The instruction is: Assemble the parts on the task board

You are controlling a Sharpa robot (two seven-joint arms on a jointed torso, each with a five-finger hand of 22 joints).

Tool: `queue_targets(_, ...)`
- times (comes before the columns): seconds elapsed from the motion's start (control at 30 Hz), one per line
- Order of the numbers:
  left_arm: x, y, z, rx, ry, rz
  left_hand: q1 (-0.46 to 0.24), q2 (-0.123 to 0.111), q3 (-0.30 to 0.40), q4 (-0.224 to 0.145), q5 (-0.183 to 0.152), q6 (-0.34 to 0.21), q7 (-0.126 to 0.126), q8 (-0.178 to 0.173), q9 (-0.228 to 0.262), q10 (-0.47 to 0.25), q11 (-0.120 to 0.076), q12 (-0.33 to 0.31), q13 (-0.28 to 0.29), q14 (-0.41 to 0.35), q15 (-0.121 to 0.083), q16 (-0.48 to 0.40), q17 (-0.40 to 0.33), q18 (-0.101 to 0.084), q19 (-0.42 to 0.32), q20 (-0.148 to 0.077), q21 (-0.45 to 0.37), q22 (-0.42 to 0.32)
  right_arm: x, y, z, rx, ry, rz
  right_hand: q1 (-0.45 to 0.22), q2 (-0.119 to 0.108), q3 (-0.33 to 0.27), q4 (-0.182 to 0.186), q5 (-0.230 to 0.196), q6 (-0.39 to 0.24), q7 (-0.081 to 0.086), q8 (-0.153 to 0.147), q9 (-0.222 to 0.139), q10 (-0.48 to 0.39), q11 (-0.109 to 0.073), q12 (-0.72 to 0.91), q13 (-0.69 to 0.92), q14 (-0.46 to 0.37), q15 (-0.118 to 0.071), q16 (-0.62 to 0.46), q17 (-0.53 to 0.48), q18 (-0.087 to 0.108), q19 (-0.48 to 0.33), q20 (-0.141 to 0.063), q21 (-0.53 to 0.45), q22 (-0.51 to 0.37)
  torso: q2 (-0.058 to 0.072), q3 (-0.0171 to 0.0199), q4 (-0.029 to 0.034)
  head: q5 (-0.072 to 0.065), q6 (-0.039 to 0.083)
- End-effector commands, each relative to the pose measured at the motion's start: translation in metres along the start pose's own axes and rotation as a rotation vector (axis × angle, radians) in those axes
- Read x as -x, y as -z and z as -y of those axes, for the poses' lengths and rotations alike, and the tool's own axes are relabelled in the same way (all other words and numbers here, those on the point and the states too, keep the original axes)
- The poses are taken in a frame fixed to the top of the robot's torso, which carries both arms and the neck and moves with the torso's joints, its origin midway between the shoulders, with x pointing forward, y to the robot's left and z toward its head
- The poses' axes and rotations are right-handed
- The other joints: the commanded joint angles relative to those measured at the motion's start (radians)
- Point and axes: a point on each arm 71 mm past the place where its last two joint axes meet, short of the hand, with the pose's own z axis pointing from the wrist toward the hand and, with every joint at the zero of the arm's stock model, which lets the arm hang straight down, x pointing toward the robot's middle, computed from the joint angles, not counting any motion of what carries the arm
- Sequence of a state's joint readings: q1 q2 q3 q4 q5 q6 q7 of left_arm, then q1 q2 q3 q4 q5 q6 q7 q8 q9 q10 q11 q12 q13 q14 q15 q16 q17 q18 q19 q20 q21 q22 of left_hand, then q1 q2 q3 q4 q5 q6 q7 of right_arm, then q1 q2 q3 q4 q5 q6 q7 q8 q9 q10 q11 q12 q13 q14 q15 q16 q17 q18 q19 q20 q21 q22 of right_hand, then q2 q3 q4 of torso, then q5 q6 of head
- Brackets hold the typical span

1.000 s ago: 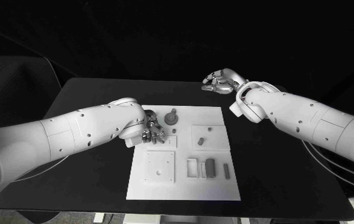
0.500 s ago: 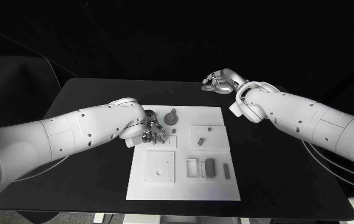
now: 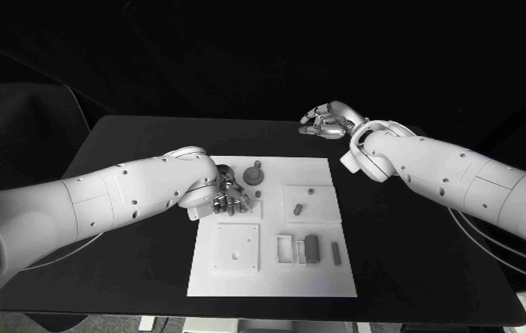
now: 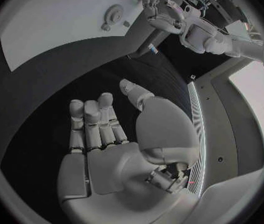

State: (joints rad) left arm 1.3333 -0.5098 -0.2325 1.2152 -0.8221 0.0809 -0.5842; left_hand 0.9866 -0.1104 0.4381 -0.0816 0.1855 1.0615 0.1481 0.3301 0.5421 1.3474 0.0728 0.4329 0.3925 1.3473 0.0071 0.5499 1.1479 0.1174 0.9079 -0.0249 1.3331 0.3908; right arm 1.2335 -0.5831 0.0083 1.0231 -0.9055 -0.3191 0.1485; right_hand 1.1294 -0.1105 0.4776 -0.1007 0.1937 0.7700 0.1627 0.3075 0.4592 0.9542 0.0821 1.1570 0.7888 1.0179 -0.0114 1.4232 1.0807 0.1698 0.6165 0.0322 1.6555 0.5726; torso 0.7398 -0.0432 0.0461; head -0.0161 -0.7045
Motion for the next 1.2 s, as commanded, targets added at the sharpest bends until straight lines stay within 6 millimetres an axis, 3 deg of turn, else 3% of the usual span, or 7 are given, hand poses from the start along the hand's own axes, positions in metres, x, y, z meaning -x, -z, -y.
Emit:
queue_targets(0.03,-0.0015,0.0,0.0012,-0.003,-0.009,-0.012,-0.01,0.002,-0.006,-0.002,-0.004,0.002,-0.003,-0.004,-0.001,0.005,0.001,0.005,0.001,0.002,0.004,0.001,0.001,0.006,0.003,-0.003,0.004,0.001,-0.0014,0.0,-0.0008,0.006,0.001,-0.015,-0.013,0.0,0.0,0.007,-0.005,-0.001,0.007,0.006,0.0,-0.004,0.001,-0.001,-0.001,-0.008,-0.001,-0.006,-0.001,-0.01,-0.008,0.002,0.019,-0.001,0.0,-0.0008,0.0,0.0,0.001)
queue_targets(0.4,0.0006,0.0005,-0.0027,0.001,-0.008,0.0,0.013,0.034,0.002,-0.017,0.0,0.005,-0.005,-0.002,0.001,0.007,-0.002,0.007,0.002,0.004,0.001,0.0,0.005,0.012,0.004,-0.007,0.006,0.001,0.0,0.0006,0.0007,0.003,0.003,-0.012,-0.013,0.0,0.0,0.007,-0.005,-0.002,0.007,0.006,0.0,-0.004,0.001,-0.001,-0.001,-0.008,-0.001,-0.006,-0.001,-0.01,-0.008,0.002,0.019,-0.001,0.0,-0.0017,0.0003,0.0,-0.001)
queue_targets(0.63,0.0024,0.0011,-0.0059,0.004,-0.009,0.012,-0.004,0.009,-0.024,-0.017,-0.003,0.017,-0.006,0.004,0.004,0.017,-0.004,0.014,0.006,0.012,-0.001,0.004,0.011,0.011,0.009,-0.005,0.011,0.002,0.0002,0.0007,0.0008,0.003,0.003,-0.012,-0.013,0.0,0.0,0.007,-0.005,-0.002,0.007,0.006,0.0,-0.004,0.001,-0.001,-0.001,-0.008,-0.001,-0.006,-0.001,-0.01,-0.008,0.002,0.019,-0.001,-0.001,-0.0017,0.0007,-0.001,-0.001)
queue_targets(1.2,0.003,0.0011,-0.005,-0.005,0.004,0.019,-0.022,0.005,-0.038,-0.01,-0.004,0.026,-0.008,0.009,0.007,0.024,-0.006,0.018,0.008,0.019,-0.003,0.007,0.015,0.012,0.016,-0.006,0.016,0.003,-0.0013,0.0005,0.0003,0.004,0.001,-0.015,-0.014,0.0,0.0,0.007,-0.005,-0.002,0.007,0.006,0.0,-0.004,0.001,-0.001,-0.001,-0.008,-0.001,-0.006,-0.002,-0.01,-0.008,0.002,0.019,-0.001,0.0,-0.0006,0.0008,-0.001,-0.001)
